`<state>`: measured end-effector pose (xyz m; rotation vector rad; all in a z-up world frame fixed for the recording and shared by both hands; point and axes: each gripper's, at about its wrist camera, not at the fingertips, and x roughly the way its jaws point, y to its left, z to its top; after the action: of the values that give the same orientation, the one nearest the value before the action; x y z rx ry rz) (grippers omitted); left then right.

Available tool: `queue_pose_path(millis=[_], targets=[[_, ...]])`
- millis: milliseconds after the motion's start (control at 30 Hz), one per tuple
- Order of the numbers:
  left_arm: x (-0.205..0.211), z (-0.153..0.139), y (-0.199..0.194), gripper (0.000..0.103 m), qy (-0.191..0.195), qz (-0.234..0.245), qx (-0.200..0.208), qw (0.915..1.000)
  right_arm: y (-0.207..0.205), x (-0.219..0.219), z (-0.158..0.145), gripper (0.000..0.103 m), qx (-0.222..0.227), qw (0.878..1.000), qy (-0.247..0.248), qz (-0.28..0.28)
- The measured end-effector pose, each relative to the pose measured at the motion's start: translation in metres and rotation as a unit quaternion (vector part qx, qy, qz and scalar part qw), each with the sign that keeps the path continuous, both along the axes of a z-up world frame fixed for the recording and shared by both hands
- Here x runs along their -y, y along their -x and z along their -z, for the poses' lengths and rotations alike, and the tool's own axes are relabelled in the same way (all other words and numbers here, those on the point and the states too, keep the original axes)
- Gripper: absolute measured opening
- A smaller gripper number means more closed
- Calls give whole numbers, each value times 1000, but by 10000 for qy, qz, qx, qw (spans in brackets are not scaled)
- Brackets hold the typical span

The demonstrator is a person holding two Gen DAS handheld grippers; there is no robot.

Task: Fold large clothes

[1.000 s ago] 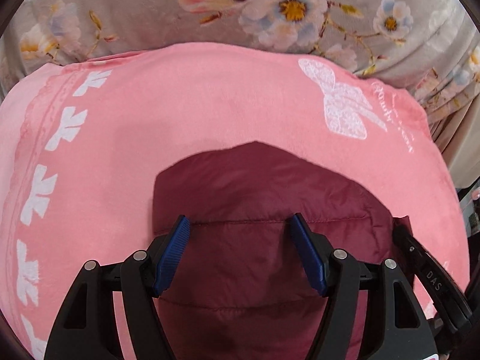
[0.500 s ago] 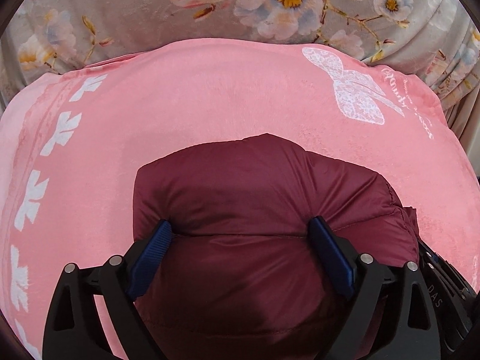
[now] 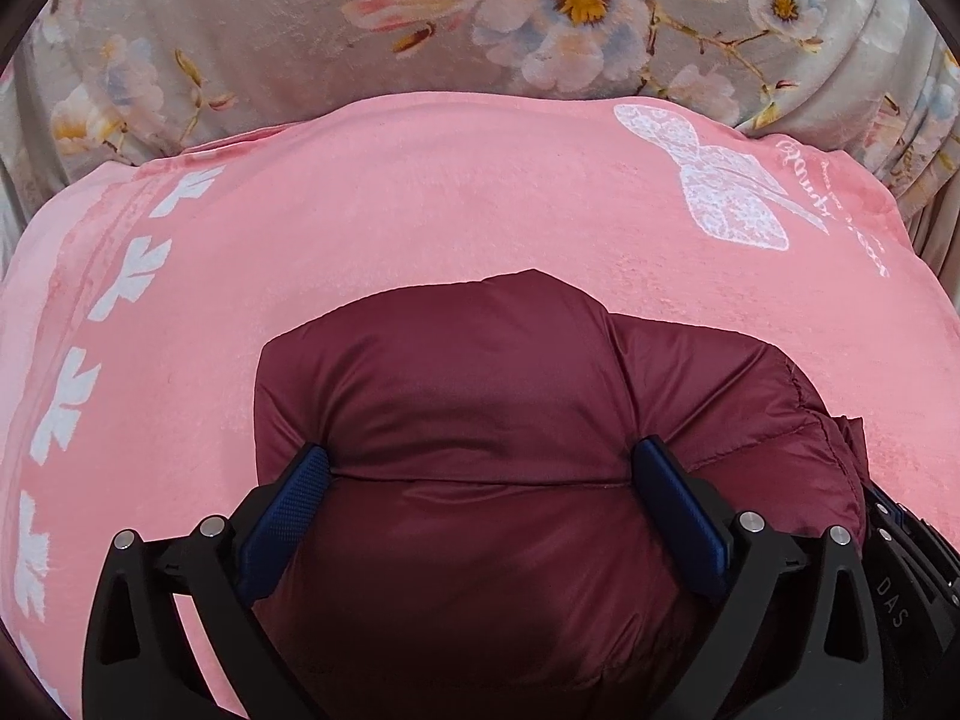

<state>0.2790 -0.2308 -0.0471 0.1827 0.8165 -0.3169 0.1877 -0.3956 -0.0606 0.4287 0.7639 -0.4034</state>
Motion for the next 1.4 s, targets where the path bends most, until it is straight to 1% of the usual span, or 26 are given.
queue_pose_path(millis=[333,467,500,567,600,633,667,700,733,767,800,833,900,933,1033,1100,1133,1200,1267,1300,1333,1367,1400], targets=[[0,5,-1,98,63,-81,118,9999,0,1,1,9,112,9999,-38,51],[0,4,-1,98,95,-64,86,9999,5,5,0,9,246,9995,-196,45],[-3,3,-1,98,136,-38,41,9999,8,7,-2,11,295,9992,-277,43],[-14,-4,1,98,227,78,-196,9995,24,9,-16,22,388,9986,-328,119],[-23,-9,4,98,331,127,-308,9989,37,9,-26,41,503,9982,-247,201],[-36,-16,8,98,469,105,-442,9979,54,8,-38,67,692,9970,-139,316],[-48,-22,13,98,603,64,-578,9965,70,8,-48,76,864,9956,-85,343],[-60,-27,18,98,786,78,-697,9944,82,8,-55,81,923,9952,-76,302],[-70,-30,22,98,950,82,-808,9922,92,8,-58,83,879,9958,-126,202],[-84,-33,28,98,1143,48,-1011,9883,98,8,-58,84,807,9964,-222,108],[-94,-32,32,98,1321,37,-1183,9841,104,8,-53,85,670,9966,-469,-40],[-105,-29,37,98,1545,56,-1440,9774,107,8,-48,85,601,9960,-650,-133],[-115,-19,47,98,1736,118,-1765,9688,113,4,-32,85,447,9917,-1160,-340],[-119,-12,53,98,1741,91,-1871,9667,115,1,-25,85,408,9897,-1314,-400],[-121,2,67,98,1788,150,-2003,9632,112,-8,-9,85,290,9852,-1612,-507],[-117,14,71,98,1761,226,-2173,9598,109,-10,1,86,349,9777,-2000,-541],[-116,17,74,98,1813,235,-2165,9590,108,-10,6,89,416,9742,-2155,-533],[-114,16,78,98,1759,238,-1995,9637,108,-13,10,91,565,9740,-2147,-454],[-106,14,81,98,1637,352,-1934,9667,104,-17,11,91,550,9763,-2042,-454],[-102,11,83,95,1582,443,-1898,9680,101,-20,11,90,534,9761,-2044,-506],[-97,7,85,92,1462,468,-1820,9712,99,-23,11,80,514,9756,-2058,-562],[-93,4,86,90,1370,464,-1767,9736,95,-24,10,74,504,9749,-2078,-617],[-89,0,88,86,1236,472,-1683,9768,94,-25,8,63,491,9749,-2067,-665]])
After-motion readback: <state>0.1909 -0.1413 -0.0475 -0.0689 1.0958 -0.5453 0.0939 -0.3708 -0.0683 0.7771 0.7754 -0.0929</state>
